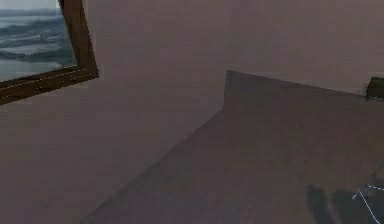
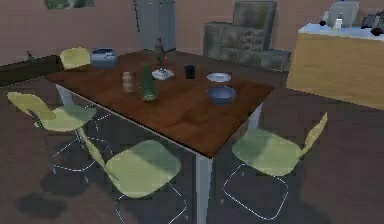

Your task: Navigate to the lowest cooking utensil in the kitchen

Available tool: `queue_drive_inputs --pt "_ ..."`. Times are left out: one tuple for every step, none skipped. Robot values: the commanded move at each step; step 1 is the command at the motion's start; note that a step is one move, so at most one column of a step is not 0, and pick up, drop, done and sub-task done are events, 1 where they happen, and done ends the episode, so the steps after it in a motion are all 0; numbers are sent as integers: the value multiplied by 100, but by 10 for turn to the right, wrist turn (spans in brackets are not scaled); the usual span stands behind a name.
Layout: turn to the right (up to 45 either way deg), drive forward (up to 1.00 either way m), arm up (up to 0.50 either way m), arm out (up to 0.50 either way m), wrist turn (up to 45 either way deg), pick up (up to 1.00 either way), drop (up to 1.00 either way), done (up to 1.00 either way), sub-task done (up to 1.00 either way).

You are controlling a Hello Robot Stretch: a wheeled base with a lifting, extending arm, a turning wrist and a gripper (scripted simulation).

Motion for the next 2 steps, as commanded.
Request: queue_drive_inputs --pt "0 35 0 0 0 0 0 0 0" --pt "330 0 0 0 0 0 0 0 0"
